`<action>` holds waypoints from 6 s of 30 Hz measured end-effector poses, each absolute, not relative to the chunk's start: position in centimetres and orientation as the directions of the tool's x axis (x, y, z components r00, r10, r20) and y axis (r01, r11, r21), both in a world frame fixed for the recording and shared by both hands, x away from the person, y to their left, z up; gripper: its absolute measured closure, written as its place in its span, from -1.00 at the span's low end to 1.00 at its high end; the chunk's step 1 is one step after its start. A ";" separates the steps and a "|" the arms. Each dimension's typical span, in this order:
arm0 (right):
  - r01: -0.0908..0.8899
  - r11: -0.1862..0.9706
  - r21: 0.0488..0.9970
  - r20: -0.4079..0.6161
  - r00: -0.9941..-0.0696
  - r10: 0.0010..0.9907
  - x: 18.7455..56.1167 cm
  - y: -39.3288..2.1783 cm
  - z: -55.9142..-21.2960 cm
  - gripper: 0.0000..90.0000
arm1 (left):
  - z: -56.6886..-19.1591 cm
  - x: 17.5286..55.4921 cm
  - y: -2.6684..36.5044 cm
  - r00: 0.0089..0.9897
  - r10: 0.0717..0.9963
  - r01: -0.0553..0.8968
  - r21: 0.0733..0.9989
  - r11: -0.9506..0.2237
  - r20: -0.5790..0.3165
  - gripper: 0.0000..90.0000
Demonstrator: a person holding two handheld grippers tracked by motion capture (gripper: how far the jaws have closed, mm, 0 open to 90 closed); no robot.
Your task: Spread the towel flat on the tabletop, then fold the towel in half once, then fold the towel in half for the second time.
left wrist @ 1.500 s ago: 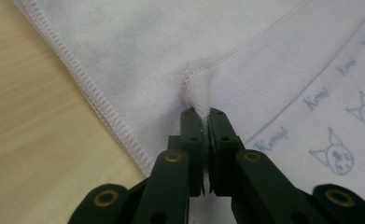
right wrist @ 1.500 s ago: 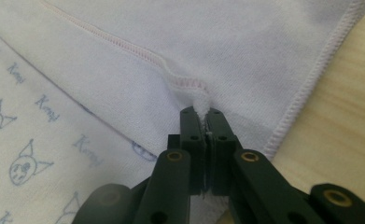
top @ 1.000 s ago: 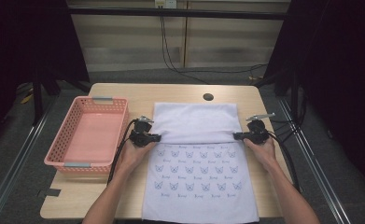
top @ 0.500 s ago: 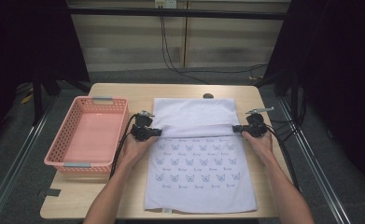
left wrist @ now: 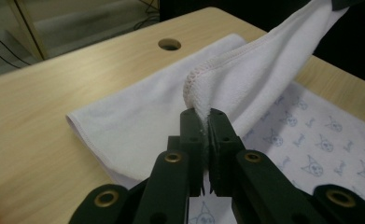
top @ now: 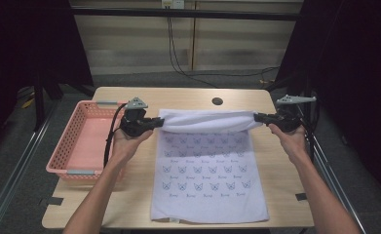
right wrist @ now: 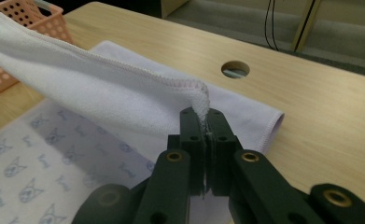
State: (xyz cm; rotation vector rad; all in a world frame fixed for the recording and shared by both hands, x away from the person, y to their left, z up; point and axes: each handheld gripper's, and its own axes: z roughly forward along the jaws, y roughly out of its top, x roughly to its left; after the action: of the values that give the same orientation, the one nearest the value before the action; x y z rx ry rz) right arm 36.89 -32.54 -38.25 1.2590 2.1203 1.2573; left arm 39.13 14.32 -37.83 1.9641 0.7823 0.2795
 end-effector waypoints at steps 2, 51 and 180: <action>0.480 0.191 0.856 0.120 -0.544 0.831 36.0 -32.5 -36.7 0.95 | -36.7 38.7 14.9 0.769 0.624 0.394 0.873 -0.289 -0.141 0.92; 0.597 0.391 0.700 0.286 -0.736 0.614 15.1 -32.6 -46.2 0.48 | -45.9 21.8 19.0 0.884 0.349 0.453 0.748 -0.485 -0.310 0.54; 0.603 0.152 0.783 0.221 -0.499 0.838 35.9 -34.2 -47.2 0.86 | -45.8 40.0 13.4 0.749 0.593 0.535 0.796 -0.282 -0.294 0.87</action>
State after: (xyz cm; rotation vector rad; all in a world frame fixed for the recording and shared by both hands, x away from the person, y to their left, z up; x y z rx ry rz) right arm 35.89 -34.17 -47.17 1.3980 2.1656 1.2677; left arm 39.99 13.44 -45.79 1.9477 0.8591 0.0728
